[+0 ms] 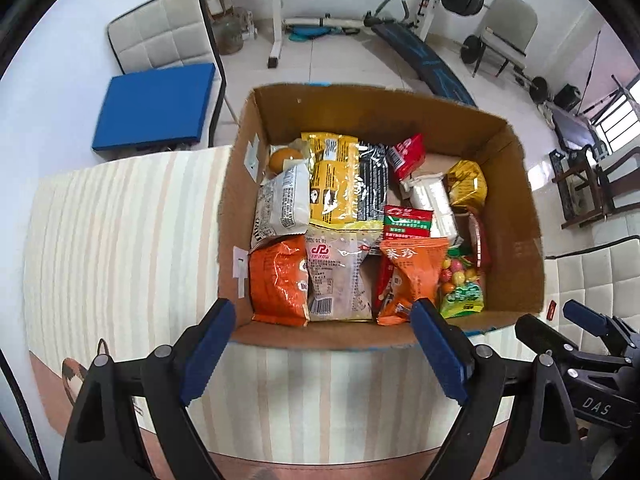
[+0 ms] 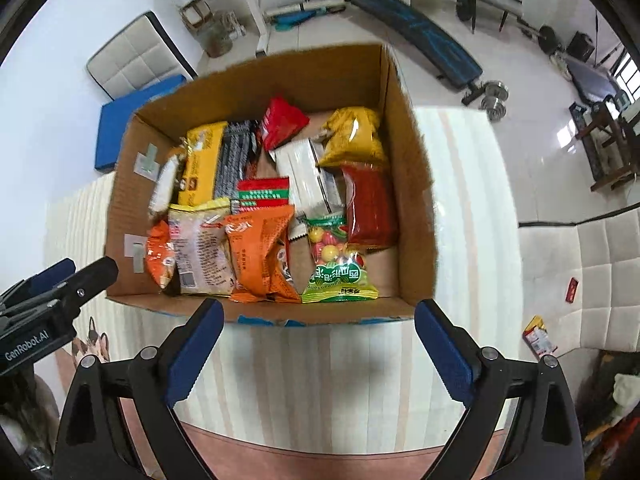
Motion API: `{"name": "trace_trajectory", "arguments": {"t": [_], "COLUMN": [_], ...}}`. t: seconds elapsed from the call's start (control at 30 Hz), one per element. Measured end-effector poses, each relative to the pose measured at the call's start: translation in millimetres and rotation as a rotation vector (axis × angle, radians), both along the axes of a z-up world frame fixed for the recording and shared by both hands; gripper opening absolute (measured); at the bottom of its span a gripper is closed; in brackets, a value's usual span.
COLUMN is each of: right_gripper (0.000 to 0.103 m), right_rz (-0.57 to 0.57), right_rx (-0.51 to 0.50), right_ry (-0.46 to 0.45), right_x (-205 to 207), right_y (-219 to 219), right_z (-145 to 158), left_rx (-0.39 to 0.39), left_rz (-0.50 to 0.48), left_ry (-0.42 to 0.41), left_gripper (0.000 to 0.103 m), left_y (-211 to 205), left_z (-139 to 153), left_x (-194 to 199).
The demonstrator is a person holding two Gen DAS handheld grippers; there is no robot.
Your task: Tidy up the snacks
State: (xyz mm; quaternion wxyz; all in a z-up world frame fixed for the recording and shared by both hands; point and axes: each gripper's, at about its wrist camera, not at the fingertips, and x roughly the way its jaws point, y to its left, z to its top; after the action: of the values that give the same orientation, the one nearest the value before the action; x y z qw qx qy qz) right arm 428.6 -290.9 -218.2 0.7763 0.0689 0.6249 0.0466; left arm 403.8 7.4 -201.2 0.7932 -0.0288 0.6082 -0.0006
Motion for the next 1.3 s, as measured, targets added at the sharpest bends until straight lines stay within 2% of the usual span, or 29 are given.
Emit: {"name": "trace_trajectory", "arguments": {"t": [0.47,0.9,1.3], "right_gripper": [0.098,0.098,0.099], "right_rz": [0.015,0.031,0.024], "right_rx": [0.004,0.005,0.006], "right_ry": [-0.183,-0.295,-0.355], "right_x": [-90,-189,-256], "right_y": [-11,-22,-36], "right_z": [82,145,192], "left_rx": [0.018,0.002,0.022], "left_rz": [0.040,0.055,0.043], "left_ry": [-0.224,-0.308,-0.374], "left_gripper": [0.090,0.090,0.090], "left_y": [-8,-17,-29], "left_z": [80,125,158], "left_x": [-96,-178,-221]}}
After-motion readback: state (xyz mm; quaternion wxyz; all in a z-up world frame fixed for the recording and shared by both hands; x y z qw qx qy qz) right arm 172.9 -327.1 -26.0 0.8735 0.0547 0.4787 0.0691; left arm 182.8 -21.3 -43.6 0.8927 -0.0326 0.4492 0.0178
